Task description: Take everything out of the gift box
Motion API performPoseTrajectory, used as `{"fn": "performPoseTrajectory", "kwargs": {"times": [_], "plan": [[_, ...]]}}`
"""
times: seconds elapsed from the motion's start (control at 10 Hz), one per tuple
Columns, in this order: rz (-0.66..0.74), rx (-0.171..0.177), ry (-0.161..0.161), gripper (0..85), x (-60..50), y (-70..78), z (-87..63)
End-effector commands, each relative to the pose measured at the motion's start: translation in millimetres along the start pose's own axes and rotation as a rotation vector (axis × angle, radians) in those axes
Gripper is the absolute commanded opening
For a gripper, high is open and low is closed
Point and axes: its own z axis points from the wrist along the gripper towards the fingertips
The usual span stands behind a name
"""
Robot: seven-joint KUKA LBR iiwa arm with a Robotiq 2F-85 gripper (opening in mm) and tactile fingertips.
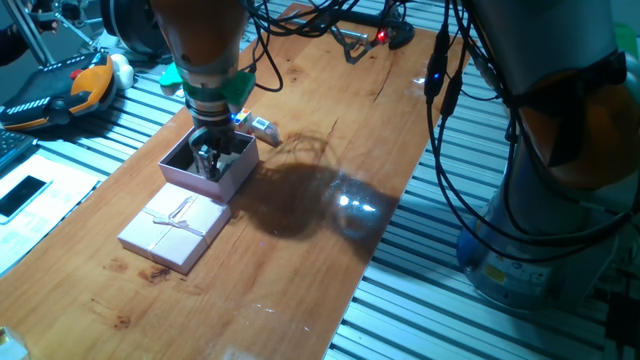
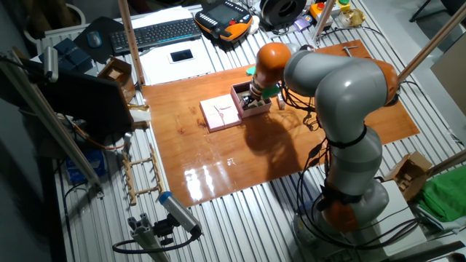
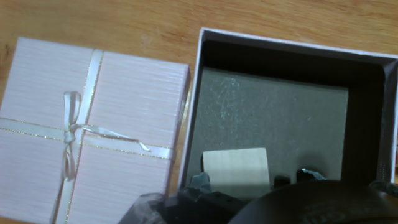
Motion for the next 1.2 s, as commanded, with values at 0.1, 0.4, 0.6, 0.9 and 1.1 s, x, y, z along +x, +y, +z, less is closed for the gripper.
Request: {"fn": "performPoseTrajectory", "kwargs": {"times": [0.1,0.4,0.6,0.9,1.1], "plan": [[0.005,0.000,-0.001,70.7,1.5,1.7,1.6],[0.011,0.003,-0.008,70.7,5.0,5.7,4.6],[0.014,0.007,-0.009,70.7,6.1,6.8,6.9],[0.013,0.009,-0.012,71.0,6.1,6.7,9.4],[0.013,0.010,-0.019,71.0,5.9,6.5,13.7]]}}
